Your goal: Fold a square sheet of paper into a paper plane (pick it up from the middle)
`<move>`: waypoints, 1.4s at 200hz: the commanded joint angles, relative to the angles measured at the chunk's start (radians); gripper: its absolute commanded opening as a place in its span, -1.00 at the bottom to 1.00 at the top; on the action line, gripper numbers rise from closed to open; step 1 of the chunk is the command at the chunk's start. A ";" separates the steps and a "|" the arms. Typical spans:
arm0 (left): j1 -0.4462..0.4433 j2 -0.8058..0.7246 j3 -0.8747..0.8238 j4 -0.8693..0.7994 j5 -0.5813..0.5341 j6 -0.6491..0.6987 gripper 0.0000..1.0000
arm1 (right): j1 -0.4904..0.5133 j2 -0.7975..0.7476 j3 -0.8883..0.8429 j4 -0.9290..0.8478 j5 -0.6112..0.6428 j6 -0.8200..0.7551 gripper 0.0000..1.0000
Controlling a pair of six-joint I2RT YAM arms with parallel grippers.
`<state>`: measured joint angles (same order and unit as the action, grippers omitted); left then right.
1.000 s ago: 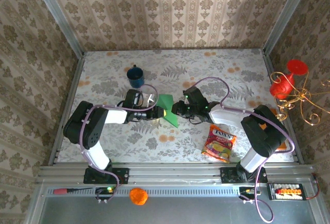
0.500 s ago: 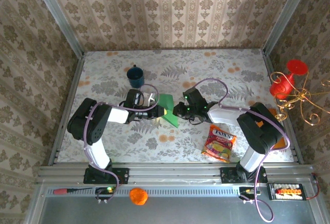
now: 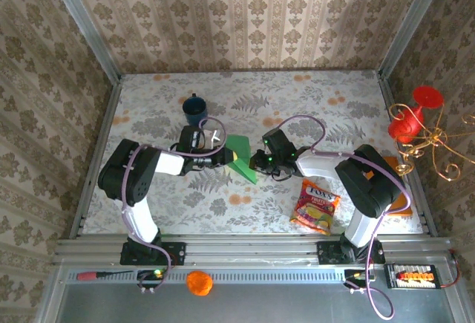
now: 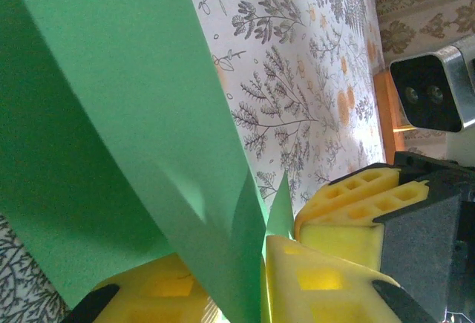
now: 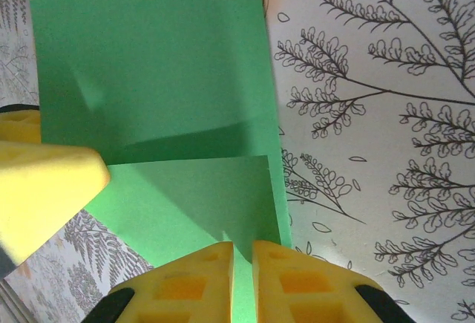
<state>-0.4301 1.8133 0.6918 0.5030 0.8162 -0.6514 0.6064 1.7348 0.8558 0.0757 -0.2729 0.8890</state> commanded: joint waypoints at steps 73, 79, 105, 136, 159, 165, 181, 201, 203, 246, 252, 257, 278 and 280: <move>0.004 -0.055 -0.002 -0.020 -0.062 -0.092 -0.76 | -0.001 -0.089 0.065 -0.117 0.108 -0.257 -0.34; 0.001 -0.062 0.000 -0.038 -0.081 -0.102 -0.76 | 0.003 -0.101 0.066 -0.127 0.129 -0.299 -0.28; -0.012 -0.068 0.050 -0.177 -0.161 -0.119 -0.77 | 0.048 -0.149 0.038 -0.113 0.241 -0.472 0.03; -0.019 -0.057 0.100 -0.235 -0.201 -0.159 -0.77 | 0.109 -0.128 0.060 -0.131 0.317 -0.603 0.07; -0.066 -0.059 0.139 -0.273 -0.209 -0.174 -0.77 | 0.159 -0.080 0.094 -0.155 0.393 -0.650 0.01; -0.071 -0.058 0.150 -0.285 -0.212 -0.181 -0.77 | 0.171 -0.069 0.098 -0.157 0.410 -0.654 0.00; -0.087 -0.057 0.176 -0.311 -0.215 -0.188 -0.77 | 0.195 -0.045 0.112 -0.174 0.447 -0.649 -0.03; -0.102 -0.058 0.198 -0.334 -0.218 -0.198 -0.77 | 0.220 -0.029 0.121 -0.202 0.502 -0.614 -0.06; -0.103 -0.058 0.200 -0.337 -0.219 -0.200 -0.77 | 0.220 -0.029 0.122 -0.205 0.507 -0.609 -0.06; -0.110 -0.064 0.212 -0.363 -0.229 -0.215 -0.77 | 0.250 -0.003 0.122 -0.227 0.541 -0.506 -0.13; -0.110 -0.065 0.213 -0.365 -0.231 -0.215 -0.77 | 0.258 0.004 0.126 -0.229 0.551 -0.492 -0.14; -0.110 -0.065 0.213 -0.366 -0.232 -0.215 -0.78 | 0.264 0.009 0.129 -0.231 0.555 -0.486 -0.14; -0.110 -0.067 0.211 -0.371 -0.233 -0.215 -0.77 | 0.284 0.036 0.147 -0.243 0.593 -0.439 -0.15; -0.110 -0.068 0.211 -0.371 -0.234 -0.215 -0.77 | 0.284 0.037 0.146 -0.243 0.593 -0.439 -0.15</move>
<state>-0.5362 1.7668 0.8803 0.1562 0.5934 -0.8501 0.8642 1.7382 0.9611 -0.1337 0.2424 0.3763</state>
